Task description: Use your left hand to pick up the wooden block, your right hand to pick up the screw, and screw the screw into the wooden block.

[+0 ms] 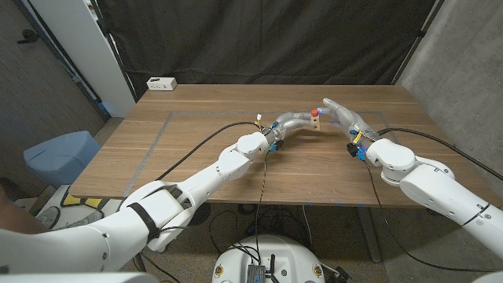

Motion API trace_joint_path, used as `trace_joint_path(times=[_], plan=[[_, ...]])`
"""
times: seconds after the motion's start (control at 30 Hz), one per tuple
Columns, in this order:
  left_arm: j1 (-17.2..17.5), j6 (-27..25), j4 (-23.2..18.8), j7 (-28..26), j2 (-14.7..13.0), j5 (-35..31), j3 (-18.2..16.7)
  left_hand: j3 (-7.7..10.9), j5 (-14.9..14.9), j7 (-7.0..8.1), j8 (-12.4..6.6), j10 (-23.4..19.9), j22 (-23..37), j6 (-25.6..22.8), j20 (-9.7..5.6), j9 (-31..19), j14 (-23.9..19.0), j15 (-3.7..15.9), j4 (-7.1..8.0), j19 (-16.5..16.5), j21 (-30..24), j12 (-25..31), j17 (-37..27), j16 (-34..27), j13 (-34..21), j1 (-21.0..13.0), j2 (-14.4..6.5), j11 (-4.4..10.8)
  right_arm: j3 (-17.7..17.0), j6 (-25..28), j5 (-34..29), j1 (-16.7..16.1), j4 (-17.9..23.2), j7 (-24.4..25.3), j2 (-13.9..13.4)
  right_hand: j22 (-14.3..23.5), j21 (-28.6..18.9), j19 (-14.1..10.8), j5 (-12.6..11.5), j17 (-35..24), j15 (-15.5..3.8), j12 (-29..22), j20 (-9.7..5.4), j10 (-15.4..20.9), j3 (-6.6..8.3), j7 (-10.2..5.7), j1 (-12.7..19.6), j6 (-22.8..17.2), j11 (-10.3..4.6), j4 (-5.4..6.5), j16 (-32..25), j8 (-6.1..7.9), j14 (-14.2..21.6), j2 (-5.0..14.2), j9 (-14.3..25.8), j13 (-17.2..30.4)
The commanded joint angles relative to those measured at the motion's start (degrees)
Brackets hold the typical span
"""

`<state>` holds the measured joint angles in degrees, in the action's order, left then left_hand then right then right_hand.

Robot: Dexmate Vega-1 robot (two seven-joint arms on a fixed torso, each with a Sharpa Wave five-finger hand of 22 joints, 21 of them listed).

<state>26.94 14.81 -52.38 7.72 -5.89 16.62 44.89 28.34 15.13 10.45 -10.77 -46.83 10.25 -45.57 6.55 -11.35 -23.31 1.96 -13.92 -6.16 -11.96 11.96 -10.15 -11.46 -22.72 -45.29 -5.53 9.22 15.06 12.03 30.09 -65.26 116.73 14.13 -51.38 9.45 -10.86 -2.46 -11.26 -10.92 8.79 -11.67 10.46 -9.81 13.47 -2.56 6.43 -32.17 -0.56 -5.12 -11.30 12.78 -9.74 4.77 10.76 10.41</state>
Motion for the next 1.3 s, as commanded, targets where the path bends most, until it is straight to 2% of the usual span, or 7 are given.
trace_joint_path(times=[0.03, 0.7, 1.07, 1.3], plan=[[0.3, 0.0, -0.5, 0.0, -0.3, 0.0, -0.1, 5.32, 0.3, -4.29, -0.40, -0.5, 0.3, -5.0, -0.07, -0.1, -0.2, -0.19, 5.10, -0.4, -0.1, 0.4, -0.1, -0.3, -0.3, 3.5, -4.3, -0.07, -0.4, 0.0, 0.1, -0.8, 0.7, 0.3, -0.2, 0.3, -0.2, -0.6, -0.4, -0.1, -0.46, -0.3, 0.15, 0.4, 0.49, 0.06, 0.2, -0.8, -0.47, -0.21, -0.3, 0.21, -3.9, 0.32, 0.1, 0.0], [0.3, 0.3, -0.5, 0.1, -0.3, 0.0, -0.1, 5.37, 0.3, -4.44, -0.43, -0.5, 0.3, -5.0, -0.05, -0.1, -0.2, -0.24, 5.11, -0.4, -0.2, 0.5, -0.1, -0.3, -0.3, 3.6, -4.3, -0.13, -0.5, 0.2, -0.2, -1.1, 1.7, 0.0, -0.7, 0.3, -0.4, -1.6, -0.4, 0.0, -1.00, -0.8, 0.02, 3.9, 0.85, 0.34, 0.5, -5.7, -2.08, -0.49, -0.6, 1.06, -2.3, 0.38, 0.1, -0.1], [0.5, -0.2, -1.2, -0.2, -0.4, -0.1, -0.1, 5.44, 0.3, -4.47, -0.41, -0.5, 0.3, -5.0, -0.03, -0.1, -0.3, -0.25, 5.15, -0.4, -0.1, 0.4, -0.1, -0.3, -0.3, 3.6, -4.4, -0.12, -0.8, -0.5, 0.1, -1.5, 1.7, -1.1, -1.2, 0.3, -0.4, -2.1, -0.4, 0.0, -1.20, -0.8, -0.20, 5.0, 0.96, 0.65, 0.6, -7.6, -2.27, -0.60, -0.6, 1.32, -1.9, 0.34, 0.0, -0.1], [0.7, -0.6, -1.8, -0.4, -0.6, -0.1, 0.0, 5.46, 0.3, -4.41, -0.41, -0.5, 0.3, -5.0, -0.06, -0.1, -0.2, -0.28, 5.14, -0.4, -0.2, 0.5, -0.1, -0.2, -0.3, 3.6, -4.3, -0.12, -1.8, -0.6, 0.2, -2.9, 2.3, 0.4, -1.1, 0.3, -0.4, -2.3, -0.4, 0.0, -1.19, -0.8, -0.29, 5.7, 1.06, 0.64, 0.7, -8.4, -2.40, -0.67, -0.7, 1.36, -1.5, 0.38, 0.0, -0.1]])
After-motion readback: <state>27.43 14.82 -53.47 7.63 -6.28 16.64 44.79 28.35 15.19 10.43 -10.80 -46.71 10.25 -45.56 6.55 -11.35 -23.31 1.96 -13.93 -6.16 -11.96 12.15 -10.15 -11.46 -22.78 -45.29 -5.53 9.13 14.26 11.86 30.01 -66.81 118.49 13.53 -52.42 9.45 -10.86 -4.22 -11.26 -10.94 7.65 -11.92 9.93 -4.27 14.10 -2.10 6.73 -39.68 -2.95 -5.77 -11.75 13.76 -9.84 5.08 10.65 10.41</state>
